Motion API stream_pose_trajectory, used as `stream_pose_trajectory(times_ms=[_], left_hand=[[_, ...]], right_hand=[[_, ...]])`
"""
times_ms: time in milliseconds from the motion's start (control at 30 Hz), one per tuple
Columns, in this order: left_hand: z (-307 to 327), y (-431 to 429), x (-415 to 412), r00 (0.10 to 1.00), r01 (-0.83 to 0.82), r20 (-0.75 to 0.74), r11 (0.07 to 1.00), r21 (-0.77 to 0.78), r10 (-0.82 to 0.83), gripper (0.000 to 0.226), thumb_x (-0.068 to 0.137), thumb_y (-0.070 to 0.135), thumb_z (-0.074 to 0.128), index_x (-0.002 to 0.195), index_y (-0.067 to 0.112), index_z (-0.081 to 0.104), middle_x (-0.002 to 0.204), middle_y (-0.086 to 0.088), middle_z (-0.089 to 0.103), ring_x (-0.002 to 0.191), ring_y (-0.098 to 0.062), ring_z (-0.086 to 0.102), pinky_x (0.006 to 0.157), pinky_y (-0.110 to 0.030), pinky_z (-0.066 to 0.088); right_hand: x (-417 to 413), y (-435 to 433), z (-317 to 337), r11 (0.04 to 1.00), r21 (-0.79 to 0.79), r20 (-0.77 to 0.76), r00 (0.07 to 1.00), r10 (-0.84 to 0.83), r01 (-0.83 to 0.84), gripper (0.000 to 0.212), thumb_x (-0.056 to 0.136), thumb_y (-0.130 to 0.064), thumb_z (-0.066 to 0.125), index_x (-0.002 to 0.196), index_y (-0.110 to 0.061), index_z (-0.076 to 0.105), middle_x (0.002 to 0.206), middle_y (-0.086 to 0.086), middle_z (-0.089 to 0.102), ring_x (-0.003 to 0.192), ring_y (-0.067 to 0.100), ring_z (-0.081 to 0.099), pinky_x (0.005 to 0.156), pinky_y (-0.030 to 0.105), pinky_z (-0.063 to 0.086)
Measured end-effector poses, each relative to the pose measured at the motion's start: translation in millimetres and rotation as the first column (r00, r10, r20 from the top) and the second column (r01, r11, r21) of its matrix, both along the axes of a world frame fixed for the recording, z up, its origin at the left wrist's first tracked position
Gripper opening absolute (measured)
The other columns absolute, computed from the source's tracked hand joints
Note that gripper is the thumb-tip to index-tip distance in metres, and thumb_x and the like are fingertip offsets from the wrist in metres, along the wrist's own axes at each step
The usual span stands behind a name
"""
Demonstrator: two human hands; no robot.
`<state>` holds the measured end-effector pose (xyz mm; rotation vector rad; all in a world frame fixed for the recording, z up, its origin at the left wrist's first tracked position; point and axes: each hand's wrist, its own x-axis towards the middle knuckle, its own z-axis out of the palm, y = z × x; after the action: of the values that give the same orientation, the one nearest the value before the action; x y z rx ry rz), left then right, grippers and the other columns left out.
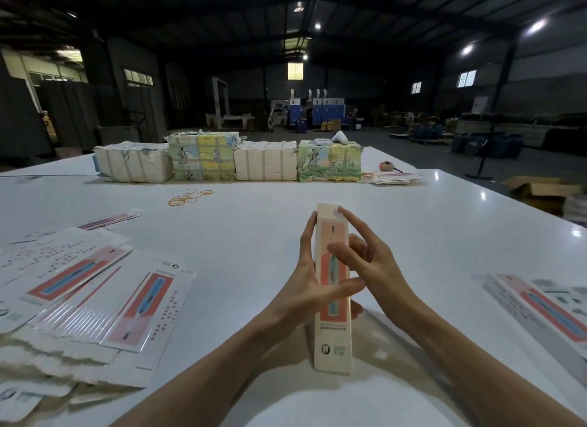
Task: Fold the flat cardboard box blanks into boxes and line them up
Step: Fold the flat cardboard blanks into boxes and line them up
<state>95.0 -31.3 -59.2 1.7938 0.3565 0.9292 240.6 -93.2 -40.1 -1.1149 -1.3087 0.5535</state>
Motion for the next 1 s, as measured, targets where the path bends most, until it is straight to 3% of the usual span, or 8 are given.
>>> stream_pose_trajectory(times_ms=[100,200,333,433,500,667,833,1000], left_hand=[[1.6,2.8,-2.3,0.999,0.03,0.025,0.997,-0.066,-0.028,0.11,0.08,0.034,0.089,0.15,0.07,0.012,0.137,0.032,0.054,0.12,-0.016,0.07,0.08,-0.035,0.065],[3.1,4.0,-4.5,0.999,0.033,0.001,0.994,-0.103,-0.033,0.103,0.085,0.021,0.087,0.142,0.073,0.018,0.133,0.009,0.06,0.107,-0.026,0.076,0.076,-0.038,0.065],[6.0,6.0,-6.7,0.999,-0.003,-0.047,0.995,-0.101,-0.001,0.096,0.085,0.015,0.081,0.128,0.077,0.022,0.124,-0.004,0.063,0.091,-0.03,0.079,0.074,-0.039,0.066],[3.4,7.1,-9.5,0.996,0.018,-0.082,0.991,-0.134,-0.029,0.089,0.085,0.019,0.079,0.13,0.069,0.021,0.121,-0.007,0.063,0.084,-0.034,0.079,0.073,-0.04,0.066],[1.7,7.6,-10.6,0.996,0.021,-0.083,0.987,-0.158,-0.035,0.089,0.083,0.022,0.081,0.13,0.069,0.022,0.119,-0.01,0.063,0.085,-0.034,0.079,0.073,-0.04,0.066],[-1.1,6.2,-5.9,0.987,0.081,-0.127,0.987,-0.14,-0.099,0.097,0.086,0.023,0.086,0.141,0.063,0.018,0.122,-0.003,0.063,0.095,-0.025,0.078,0.073,-0.034,0.065],[-2.4,6.6,-4.8,0.974,0.153,-0.145,0.976,-0.158,-0.176,0.099,0.086,0.022,0.086,0.144,0.061,0.016,0.108,0.011,0.068,0.084,-0.037,0.078,0.072,-0.038,0.065],[-3.6,8.8,-2.2,0.973,0.114,-0.18,0.979,-0.171,-0.144,0.095,0.085,0.022,0.086,0.14,0.061,0.019,0.116,-0.004,0.063,0.081,-0.03,0.079,0.069,-0.033,0.064]], right_hand=[[-4.4,-0.7,1.0,1.0,-0.014,0.029,0.999,0.025,-0.024,0.07,0.089,-0.045,0.074,0.151,-0.049,0.041,0.123,-0.017,0.072,0.112,0.016,0.074,0.08,0.032,0.064],[-7.9,-0.5,-0.2,0.999,-0.004,0.057,0.998,0.033,-0.033,0.059,0.091,-0.041,0.078,0.141,-0.047,0.047,0.119,-0.011,0.074,0.108,0.02,0.075,0.08,0.03,0.063],[-6.2,3.7,-3.0,0.997,-0.043,0.062,0.996,0.062,-0.06,0.053,0.092,-0.043,0.078,0.136,-0.041,0.049,0.115,-0.006,0.076,0.104,0.023,0.076,0.08,0.029,0.063],[-1.9,5.2,-5.4,0.991,-0.092,0.051,0.993,0.105,-0.1,0.047,0.092,-0.051,0.075,0.132,-0.041,0.052,0.11,-0.002,0.077,0.102,0.025,0.077,0.079,0.028,0.063],[0.9,6.0,-5.8,0.992,-0.085,0.028,0.995,0.097,-0.094,0.042,0.098,-0.053,0.067,0.135,-0.038,0.054,0.113,0.0,0.077,0.105,0.026,0.076,0.084,0.035,0.065],[8.6,11.0,-2.5,0.994,-0.065,-0.187,0.977,-0.099,0.088,0.033,0.106,-0.043,0.052,0.139,-0.038,0.058,0.118,-0.01,0.075,0.109,0.019,0.075,0.083,0.034,0.064],[16.8,6.9,-1.5,0.992,-0.018,-0.089,0.988,-0.126,0.125,0.02,0.106,-0.021,0.058,0.121,-0.021,0.07,0.104,-0.003,0.079,0.098,0.025,0.078,0.079,0.034,0.065],[16.8,7.9,-1.0,0.98,0.072,0.072,0.979,-0.193,0.188,0.022,0.106,-0.004,0.056,0.115,-0.017,0.071,0.106,-0.007,0.079,0.097,0.02,0.078,0.078,0.032,0.065]])
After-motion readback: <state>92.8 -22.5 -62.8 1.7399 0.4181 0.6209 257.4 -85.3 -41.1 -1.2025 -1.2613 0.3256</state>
